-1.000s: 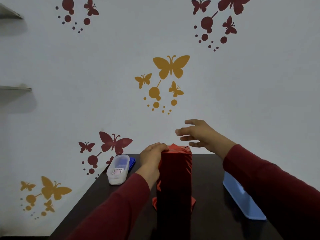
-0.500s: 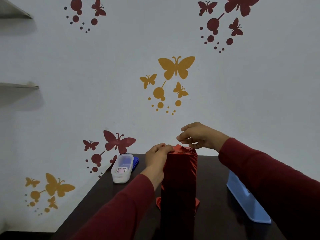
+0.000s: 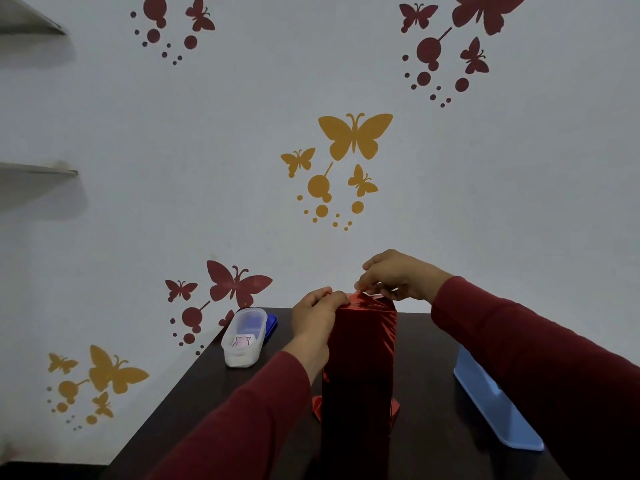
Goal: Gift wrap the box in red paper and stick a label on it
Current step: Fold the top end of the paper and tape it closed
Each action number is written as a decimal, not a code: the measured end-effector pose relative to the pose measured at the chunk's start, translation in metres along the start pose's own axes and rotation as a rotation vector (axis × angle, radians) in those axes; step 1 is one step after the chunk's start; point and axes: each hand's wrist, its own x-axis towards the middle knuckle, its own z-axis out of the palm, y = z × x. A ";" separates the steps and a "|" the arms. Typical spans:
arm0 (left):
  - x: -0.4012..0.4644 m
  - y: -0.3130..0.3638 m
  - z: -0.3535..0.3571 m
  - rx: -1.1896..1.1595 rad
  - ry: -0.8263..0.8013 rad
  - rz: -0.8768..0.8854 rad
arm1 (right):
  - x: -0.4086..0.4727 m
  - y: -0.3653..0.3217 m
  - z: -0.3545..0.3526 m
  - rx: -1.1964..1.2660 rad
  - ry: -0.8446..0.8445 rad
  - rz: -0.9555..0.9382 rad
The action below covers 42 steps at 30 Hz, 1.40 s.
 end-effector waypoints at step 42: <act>0.008 0.023 0.015 0.432 0.074 0.091 | 0.017 0.037 0.021 0.565 0.086 0.148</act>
